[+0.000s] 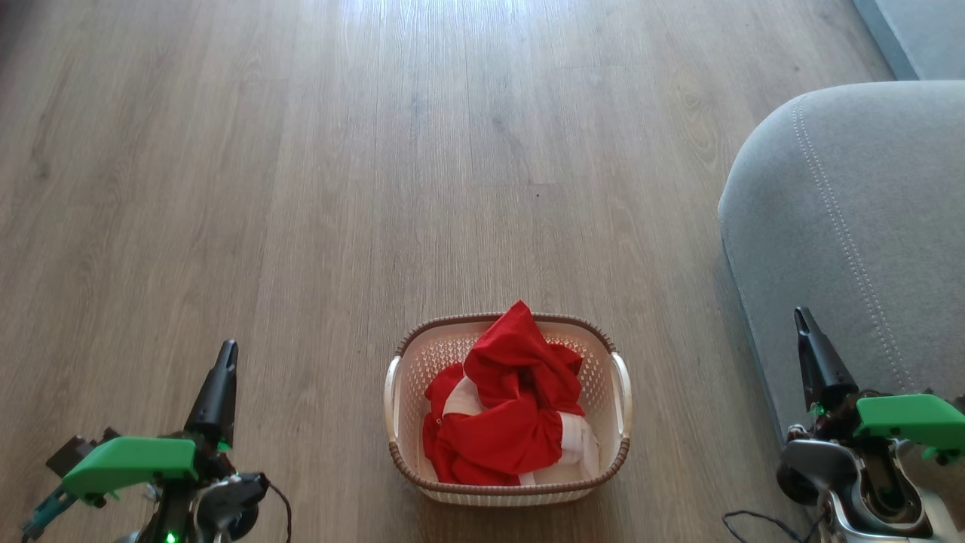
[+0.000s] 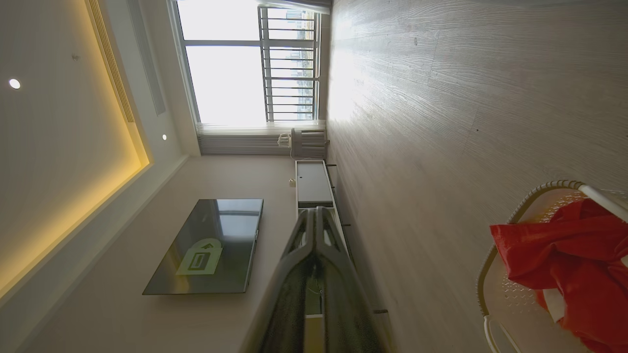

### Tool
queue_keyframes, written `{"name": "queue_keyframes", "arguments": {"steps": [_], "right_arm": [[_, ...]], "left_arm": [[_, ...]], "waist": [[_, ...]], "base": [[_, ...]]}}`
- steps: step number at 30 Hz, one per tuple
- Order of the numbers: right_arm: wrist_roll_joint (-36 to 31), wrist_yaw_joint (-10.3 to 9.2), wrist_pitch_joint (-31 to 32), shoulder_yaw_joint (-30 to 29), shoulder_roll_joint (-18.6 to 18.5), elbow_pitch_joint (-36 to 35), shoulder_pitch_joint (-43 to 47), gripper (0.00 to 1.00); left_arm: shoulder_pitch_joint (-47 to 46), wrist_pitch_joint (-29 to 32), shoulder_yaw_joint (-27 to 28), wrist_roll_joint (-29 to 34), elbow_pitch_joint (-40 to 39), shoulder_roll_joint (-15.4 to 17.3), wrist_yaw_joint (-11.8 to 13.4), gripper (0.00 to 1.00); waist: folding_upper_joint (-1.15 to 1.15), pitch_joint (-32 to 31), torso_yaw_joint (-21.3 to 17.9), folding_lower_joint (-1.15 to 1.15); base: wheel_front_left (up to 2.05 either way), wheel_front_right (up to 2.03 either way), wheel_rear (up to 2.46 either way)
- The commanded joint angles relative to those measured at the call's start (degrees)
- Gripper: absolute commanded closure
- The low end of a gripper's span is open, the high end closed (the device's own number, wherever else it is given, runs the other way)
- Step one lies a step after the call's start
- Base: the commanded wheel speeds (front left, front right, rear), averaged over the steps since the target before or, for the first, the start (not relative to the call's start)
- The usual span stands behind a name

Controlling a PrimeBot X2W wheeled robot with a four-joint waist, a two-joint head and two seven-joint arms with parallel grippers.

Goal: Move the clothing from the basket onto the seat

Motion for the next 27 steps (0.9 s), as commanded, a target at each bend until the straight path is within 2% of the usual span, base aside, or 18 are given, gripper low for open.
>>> {"name": "queue_keyframes", "arguments": {"steps": [1, 27], "right_arm": [[-0.56, 0.48, 0.34, 1.05, -0.22, -2.10, -1.08, 1.00], [-0.56, 0.48, 0.34, 1.05, -0.22, -2.10, -1.08, 1.00]], "left_arm": [[-2.51, 0.42, 1.86, 0.42, -1.96, 0.53, -0.53, 1.00], [-2.51, 0.42, 1.86, 0.41, -1.96, 0.53, -0.53, 1.00]], "waist": [[0.00, 0.00, 0.00, 0.00], [0.00, 0.00, 0.00, 0.00]], "base": [[0.00, 0.00, 0.00], [0.00, 0.00, 0.00]]}}
